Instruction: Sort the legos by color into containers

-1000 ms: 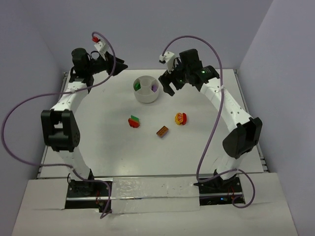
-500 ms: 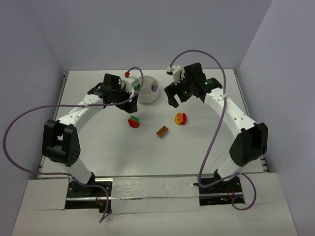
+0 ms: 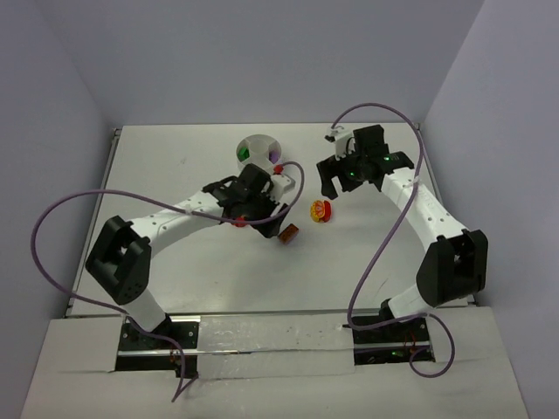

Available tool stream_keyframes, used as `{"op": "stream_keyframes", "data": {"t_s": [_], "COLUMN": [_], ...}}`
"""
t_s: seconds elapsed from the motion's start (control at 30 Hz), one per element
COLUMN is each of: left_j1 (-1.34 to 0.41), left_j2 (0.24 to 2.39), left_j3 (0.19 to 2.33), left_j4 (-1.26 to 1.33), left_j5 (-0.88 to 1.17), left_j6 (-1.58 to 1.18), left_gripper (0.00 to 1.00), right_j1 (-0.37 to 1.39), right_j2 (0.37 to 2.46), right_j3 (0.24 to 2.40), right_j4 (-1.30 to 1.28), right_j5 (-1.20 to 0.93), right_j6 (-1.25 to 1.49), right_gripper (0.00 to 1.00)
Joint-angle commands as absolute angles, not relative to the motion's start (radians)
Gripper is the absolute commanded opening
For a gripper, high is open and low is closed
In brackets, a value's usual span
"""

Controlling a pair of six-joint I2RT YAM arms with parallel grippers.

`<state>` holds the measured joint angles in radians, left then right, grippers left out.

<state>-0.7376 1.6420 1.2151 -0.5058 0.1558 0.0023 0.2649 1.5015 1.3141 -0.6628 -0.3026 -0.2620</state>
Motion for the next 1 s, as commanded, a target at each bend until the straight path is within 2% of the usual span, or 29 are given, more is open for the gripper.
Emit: {"op": "stream_keyframes", "data": {"t_s": [0.0,0.23,0.6,0.97], "left_j1": [-0.831,-0.885,-0.887,-0.887], "left_j2": [1.732,1.868,2.002,2.048], "left_j3": [1.292,1.416,1.561,1.589], "left_j4": [-0.465,-0.511,-0.562,-0.588], "left_j5": [0.024,0.012,0.028,0.036], "left_j6": [-0.113,-0.141,-0.131,-0.119], "left_gripper": [0.76,0.66,0.69,0.62], "right_j1": [0.191,0.138,0.113,0.100], "right_j2": [1.406,1.379,1.385,1.400], "right_j3": [1.256,1.212,1.209,1.214], "right_j4": [-0.630,-0.629,-0.631,-0.632], "right_j5": [-0.310,-0.328,-0.348,-0.360], "right_j6": [-0.241,-0.236,-0.241,-0.249], "right_gripper": [0.95,0.96,0.96,0.96]}}
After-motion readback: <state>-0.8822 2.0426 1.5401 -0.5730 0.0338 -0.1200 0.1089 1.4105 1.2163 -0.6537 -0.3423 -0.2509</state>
